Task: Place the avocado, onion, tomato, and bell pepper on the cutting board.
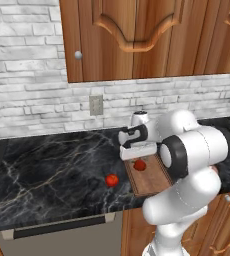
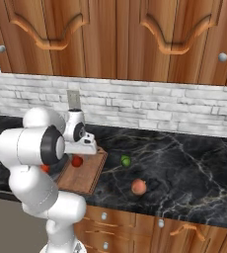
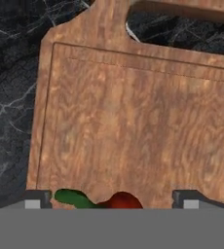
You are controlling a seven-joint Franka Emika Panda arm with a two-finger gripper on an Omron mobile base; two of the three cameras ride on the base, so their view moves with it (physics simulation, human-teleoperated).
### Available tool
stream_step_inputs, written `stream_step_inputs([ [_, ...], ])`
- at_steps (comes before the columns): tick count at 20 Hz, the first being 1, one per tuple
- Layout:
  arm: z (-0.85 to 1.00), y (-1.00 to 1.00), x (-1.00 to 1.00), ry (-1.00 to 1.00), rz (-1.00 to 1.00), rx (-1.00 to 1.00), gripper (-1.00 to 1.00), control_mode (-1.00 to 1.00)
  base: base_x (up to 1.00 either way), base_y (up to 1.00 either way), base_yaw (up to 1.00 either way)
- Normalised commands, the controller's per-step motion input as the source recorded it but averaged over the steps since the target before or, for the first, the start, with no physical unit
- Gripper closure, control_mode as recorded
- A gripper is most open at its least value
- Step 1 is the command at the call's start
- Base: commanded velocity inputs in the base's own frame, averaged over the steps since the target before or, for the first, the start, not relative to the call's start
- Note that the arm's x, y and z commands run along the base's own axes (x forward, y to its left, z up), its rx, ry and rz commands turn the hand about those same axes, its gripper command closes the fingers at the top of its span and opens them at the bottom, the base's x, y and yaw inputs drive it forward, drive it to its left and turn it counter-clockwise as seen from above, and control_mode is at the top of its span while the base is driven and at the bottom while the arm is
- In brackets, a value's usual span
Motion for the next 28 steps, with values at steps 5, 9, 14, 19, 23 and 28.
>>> stream_step_inputs([
  [5, 0.67, 0.0, -0.18, -0.13, 0.0, 0.0, -1.0, -1.0, 0.0, 0.0, 0.0],
  [9, 0.72, 0.11, -0.5, -0.11, 0.0, 0.0, -1.0, -1.0, 0.0, 0.0, 0.0],
  [14, 0.44, 0.36, -0.7, -0.04, 0.0, 0.0, -1.0, -1.0, 0.0, 0.0, 0.0],
  [19, 0.24, 0.57, -0.64, 0.0, 0.0, 0.0, -1.0, -1.0, 0.0, 0.0, 0.0],
  [23, 0.03, 0.68, -0.49, 0.0, 0.0, 0.0, -1.0, -1.0, 0.0, 0.0, 0.0],
  [28, 0.0, 0.59, -0.23, 0.0, 0.01, 0.0, -1.0, -1.0, 0.0, 0.0, 0.0],
])
